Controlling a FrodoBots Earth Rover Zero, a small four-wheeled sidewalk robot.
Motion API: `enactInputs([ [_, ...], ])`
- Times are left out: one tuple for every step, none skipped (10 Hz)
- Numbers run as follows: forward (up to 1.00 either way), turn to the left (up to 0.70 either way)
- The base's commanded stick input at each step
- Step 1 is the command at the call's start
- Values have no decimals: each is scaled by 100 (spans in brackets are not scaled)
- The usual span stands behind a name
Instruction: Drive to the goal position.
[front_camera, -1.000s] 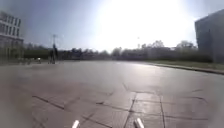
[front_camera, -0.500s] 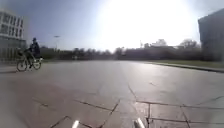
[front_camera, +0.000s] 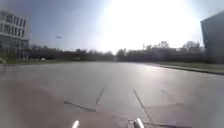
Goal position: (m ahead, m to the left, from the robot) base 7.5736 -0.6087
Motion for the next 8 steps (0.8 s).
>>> enactInputs([
  [100,-34],
  [100,-36],
  [100,-3],
  [100,0],
  [100,0],
  [100,0],
  [100,0],
  [100,0],
])
